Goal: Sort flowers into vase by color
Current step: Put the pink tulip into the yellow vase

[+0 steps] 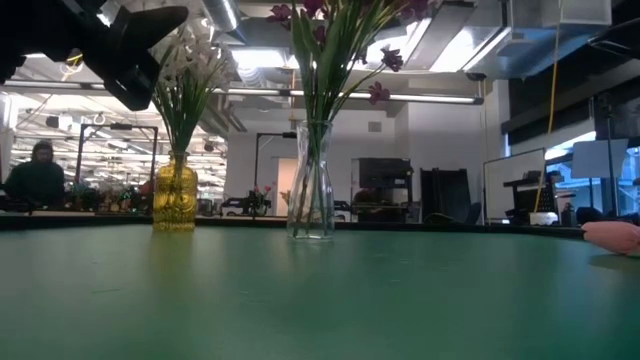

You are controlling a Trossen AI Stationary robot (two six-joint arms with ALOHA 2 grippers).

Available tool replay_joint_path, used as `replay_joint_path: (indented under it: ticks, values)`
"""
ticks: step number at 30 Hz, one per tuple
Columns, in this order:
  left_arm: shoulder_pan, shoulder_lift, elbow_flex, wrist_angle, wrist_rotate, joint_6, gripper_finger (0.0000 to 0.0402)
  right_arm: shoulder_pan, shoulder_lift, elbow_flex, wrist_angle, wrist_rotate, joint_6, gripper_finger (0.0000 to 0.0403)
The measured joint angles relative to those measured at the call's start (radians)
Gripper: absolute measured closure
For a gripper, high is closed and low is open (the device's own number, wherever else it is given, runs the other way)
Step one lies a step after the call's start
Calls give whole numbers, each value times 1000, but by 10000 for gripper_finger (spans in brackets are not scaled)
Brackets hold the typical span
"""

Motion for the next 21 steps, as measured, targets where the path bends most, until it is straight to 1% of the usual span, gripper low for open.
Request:
replay_joint_path:
  ticks: [10, 13, 18, 21]
  values:
    - [0, 0, 0, -1, 0, -18, 228, -2, 2, -1, -17, -2, 1, 127]
    - [0, 0, 1, -1, -1, -15, 228, -20, 3, -2, -35, -5, 11, 128]
    - [0, 0, 1, 0, -3, -17, 228, -82, 3, -2, -35, -39, -64, 129]
    - [0, 0, 1, 0, -4, -20, 228, -120, 4, -2, -39, -64, -119, 143]
